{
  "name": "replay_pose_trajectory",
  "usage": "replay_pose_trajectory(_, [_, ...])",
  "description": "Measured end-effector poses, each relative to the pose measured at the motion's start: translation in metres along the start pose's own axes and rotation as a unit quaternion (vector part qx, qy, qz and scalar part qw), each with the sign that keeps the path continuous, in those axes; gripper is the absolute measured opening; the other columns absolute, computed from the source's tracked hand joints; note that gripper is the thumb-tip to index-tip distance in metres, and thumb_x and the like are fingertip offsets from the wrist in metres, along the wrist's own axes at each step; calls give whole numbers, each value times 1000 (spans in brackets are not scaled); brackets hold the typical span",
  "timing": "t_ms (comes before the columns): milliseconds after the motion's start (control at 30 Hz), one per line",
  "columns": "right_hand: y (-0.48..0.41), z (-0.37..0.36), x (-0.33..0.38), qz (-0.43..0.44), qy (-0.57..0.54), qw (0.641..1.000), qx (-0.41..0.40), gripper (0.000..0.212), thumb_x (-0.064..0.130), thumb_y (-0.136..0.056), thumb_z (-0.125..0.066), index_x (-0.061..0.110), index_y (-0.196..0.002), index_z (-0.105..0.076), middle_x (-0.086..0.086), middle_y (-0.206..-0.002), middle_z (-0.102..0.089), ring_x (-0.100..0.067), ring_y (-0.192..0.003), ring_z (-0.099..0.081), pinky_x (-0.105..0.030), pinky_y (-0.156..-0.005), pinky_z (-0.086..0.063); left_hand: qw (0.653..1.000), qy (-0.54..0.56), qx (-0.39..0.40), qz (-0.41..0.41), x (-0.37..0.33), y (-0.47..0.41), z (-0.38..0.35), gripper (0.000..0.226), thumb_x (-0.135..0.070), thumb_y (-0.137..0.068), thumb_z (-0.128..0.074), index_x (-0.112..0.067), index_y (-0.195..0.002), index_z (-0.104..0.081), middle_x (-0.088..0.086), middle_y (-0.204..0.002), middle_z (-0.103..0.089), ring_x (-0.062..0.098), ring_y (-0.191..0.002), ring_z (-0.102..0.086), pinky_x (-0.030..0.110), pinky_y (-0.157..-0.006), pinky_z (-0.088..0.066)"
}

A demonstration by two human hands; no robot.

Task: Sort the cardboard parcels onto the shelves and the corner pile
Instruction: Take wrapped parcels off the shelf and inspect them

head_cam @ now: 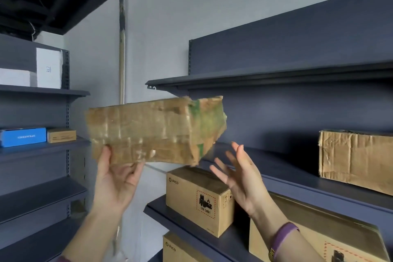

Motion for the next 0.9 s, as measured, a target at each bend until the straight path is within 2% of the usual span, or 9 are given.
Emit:
replay_pose_trajectory(133, [-8, 9, 7, 4, 19, 999, -37, 78, 43, -68, -73, 26, -139, -47, -4, -150, -37, -38, -116, -59, -52, -88, -57, 1000, -17, -9, -23, -13, 1, 5, 40, -53, -83, -65, -25, -111, -70, 3, -114, -70, 15, -90, -73, 32, -78, -61])
replay_pose_trajectory(300, [-18, 3, 21, 28, 31, 999, -2, 87, 39, -75, -69, 39, -151, -27, 1, -134, -51, -39, -112, -64, -51, -86, -58, 998, -58, -23, -31, -15, 1, 13, 50, -62, -78, -67, -30, -116, -74, 2, -132, -65, 24, -123, -61, 51, -100, -46])
replay_pose_trajectory(367, [-18, 2, 25, 39, 42, 998, 9, 82, 38, -77, -68, 36, -150, -32, -1, -131, -56, -31, -108, -68, -47, -80, -60, 999, -43, -10, -11, -9, 1, 11, 44, -60, -93, -49, -30, -105, -79, 0, -118, -72, 23, -108, -70, 50, -92, -52])
replay_pose_trajectory(467, [-15, 7, 28, 45, 36, 998, 7, 65, 29, -79, -67, 17, -139, -48, -14, -130, -63, -26, -109, -68, -41, -71, -60, 998, -40, 30, 45, 5, 4, -1, 69, -47, -105, -28, -25, -63, -79, 0, -71, -74, 17, -62, -73, 35, -57, -62])
replay_pose_trajectory(500, [-15, 12, 28, 47, 25, 999, -1, 63, 25, -79, -67, 11, -137, -48, -17, -129, -63, -28, -109, -68, -40, -71, -61, 994, -52, 64, 75, 11, 12, -20, 81, -36, -109, -18, -19, -56, -76, 4, -64, -72, 16, -57, -71, 30, -53, -60])
replay_pose_trajectory(567, [-14, 20, 30, 60, 14, 998, -21, 63, 21, -78, -68, 6, -136, -48, -19, -128, -64, -30, -110, -68, -41, -71, -61, 978, -68, 161, 112, 21, 21, -58, 93, -24, -108, 3, -3, -66, -77, 18, -72, -73, 19, -68, -74, 26, -64, -59])
replay_pose_trajectory(667, [-11, 26, 39, 92, 11, 995, -45, 58, 20, -75, -70, 8, -128, -50, -17, -120, -68, -27, -102, -71, -39, -69, -62, 974, -109, 172, 104, 19, 17, -72, 97, -45, -105, -2, 11, -77, -75, 24, -88, -74, 16, -84, -75, 24, -71, -58])
replay_pose_trajectory(767, [-8, 29, 49, 122, 30, 990, -58, 55, 18, -72, -72, 13, -122, -50, -13, -110, -73, -27, -98, -72, -42, -72, -62, 980, -189, 34, 58, -1, -2, -41, 71, -53, -104, -29, -20, -69, -82, 8, -86, -77, 22, -72, -75, 36, -53, -59])
replay_pose_trajectory(900, [-4, 38, 55, 144, 44, 985, -80, 53, 19, -69, -74, 14, -117, -51, -11, -107, -73, -25, -96, -73, -42, -73, -62, 950, -296, 15, 102, -2, -12, -36, 56, -64, -94, -41, -21, -109, -74, 9, -105, -76, 29, -87, -75, 45, -81, -52])
Point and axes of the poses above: each hand's wrist, its own y-axis away from the middle knuckle, its own z-axis out of the back of the hand, x = y × z, the point moved 10 cm from there along -y, towards the middle knuckle
